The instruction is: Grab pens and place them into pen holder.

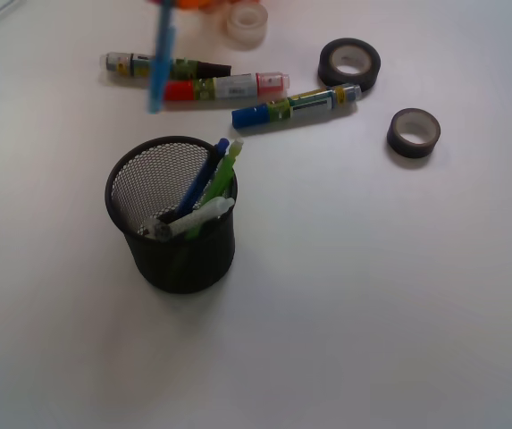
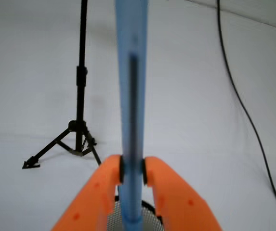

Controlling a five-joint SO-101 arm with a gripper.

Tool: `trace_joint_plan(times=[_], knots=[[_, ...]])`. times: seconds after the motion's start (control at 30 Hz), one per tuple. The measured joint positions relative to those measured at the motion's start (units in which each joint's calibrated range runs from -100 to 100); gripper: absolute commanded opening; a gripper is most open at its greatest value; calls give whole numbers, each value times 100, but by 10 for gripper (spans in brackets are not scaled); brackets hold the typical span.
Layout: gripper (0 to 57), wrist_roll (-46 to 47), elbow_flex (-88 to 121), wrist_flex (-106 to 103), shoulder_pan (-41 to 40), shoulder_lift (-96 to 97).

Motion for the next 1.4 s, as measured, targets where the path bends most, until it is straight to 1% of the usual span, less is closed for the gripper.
trace_joint_plan(times=[0.03, 0.17, 0.4, 0.43, 0.5, 0.57, 0.67, 0.77, 0.93, 1.0, 1.03, 1.1, 1.17, 1.2, 1.27, 1.4], knots=[[6, -78, 323, -415, -7, 183], [6, -176, 539, -1149, 111, 732], [11, -200, 305, -1564, 59, 1559], [29, -200, 234, -1572, 37, 1629], [100, -239, 117, -1572, -81, 1760], [157, -249, 72, -1572, -89, 1838], [196, -249, 63, -1590, -15, 1873], [207, -249, 63, -1590, -104, 1873], [205, -176, -135, -1590, -37, 1873], [201, 161, -593, -1253, -37, 1751], [186, 234, -683, -1123, -81, 1690], [122, 498, -988, -639, -141, 1402], [29, 1001, -1276, 311, -215, 871], [0, 1280, -1339, 803, -266, 601], [13, 1817, -1348, 1737, -377, 148], [17, 2799, -1033, 3352, -355, -828]])
